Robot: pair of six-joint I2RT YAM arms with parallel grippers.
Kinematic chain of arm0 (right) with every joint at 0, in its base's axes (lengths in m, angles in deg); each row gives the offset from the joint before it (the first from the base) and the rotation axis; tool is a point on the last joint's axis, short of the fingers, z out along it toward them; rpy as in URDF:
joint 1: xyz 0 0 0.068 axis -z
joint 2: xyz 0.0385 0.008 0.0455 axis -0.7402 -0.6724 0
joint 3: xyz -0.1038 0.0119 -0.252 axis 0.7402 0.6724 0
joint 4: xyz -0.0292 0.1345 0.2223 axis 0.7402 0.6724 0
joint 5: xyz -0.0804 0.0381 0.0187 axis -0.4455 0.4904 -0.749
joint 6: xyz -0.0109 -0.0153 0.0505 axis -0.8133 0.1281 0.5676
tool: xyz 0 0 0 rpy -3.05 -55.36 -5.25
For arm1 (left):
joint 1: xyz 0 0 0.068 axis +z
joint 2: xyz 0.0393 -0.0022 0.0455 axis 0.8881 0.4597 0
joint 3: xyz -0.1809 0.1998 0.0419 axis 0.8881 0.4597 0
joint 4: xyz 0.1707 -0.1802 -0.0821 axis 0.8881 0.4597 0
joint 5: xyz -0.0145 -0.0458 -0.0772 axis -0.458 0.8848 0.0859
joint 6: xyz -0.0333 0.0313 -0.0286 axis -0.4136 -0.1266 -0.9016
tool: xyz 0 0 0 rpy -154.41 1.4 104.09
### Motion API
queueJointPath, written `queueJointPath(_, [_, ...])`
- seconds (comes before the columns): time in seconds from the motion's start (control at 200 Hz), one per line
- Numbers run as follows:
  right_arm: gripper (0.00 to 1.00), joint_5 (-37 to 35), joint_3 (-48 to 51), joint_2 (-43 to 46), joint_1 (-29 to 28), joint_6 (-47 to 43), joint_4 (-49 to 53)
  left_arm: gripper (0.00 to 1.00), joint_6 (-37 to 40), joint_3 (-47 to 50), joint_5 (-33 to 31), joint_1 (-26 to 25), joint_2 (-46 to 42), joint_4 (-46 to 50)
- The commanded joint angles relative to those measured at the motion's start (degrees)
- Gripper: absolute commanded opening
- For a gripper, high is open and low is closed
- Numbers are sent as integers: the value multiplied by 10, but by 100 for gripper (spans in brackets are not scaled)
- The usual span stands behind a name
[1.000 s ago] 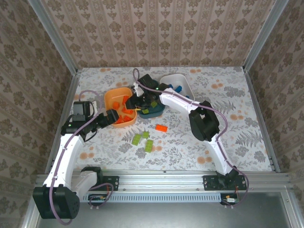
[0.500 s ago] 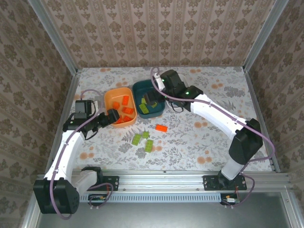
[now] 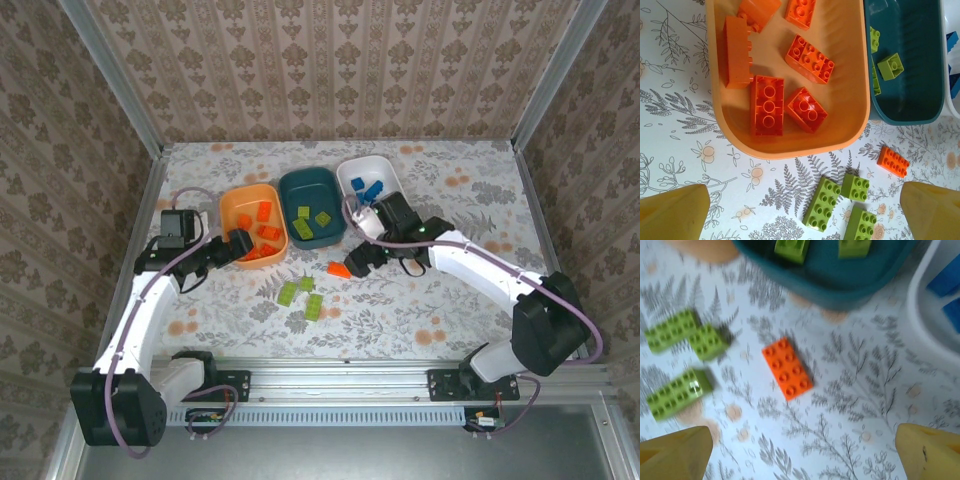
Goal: Sort the legos into containers by color
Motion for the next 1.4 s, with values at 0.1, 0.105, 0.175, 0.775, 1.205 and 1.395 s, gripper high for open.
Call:
queueJointPath(0.1, [97, -31, 35, -26, -35, -95, 4, 100, 3, 1, 10, -7, 0, -12])
queueJointPath(0.105, [97, -33, 34, -27, -35, -96, 2, 100, 3, 1, 10, -7, 0, -12])
queueJointPath(0.175, [97, -44, 35, -49, -44, -105, -17, 100, 2, 1, 10, -7, 0, -11])
queueJointPath(0.775, [94, -80, -82, -230, -52, -121, 1, 100, 8, -6, -3, -6, -21, 22])
queueJointPath(1.205, [89, -86, -160, -312, -59, -136, 70, 100, 21, -20, -3, -5, -9, 29])
queueJointPath(1.395, [82, -81, -175, -325, -61, -134, 90, 100, 21, -19, -3, -4, -10, 30])
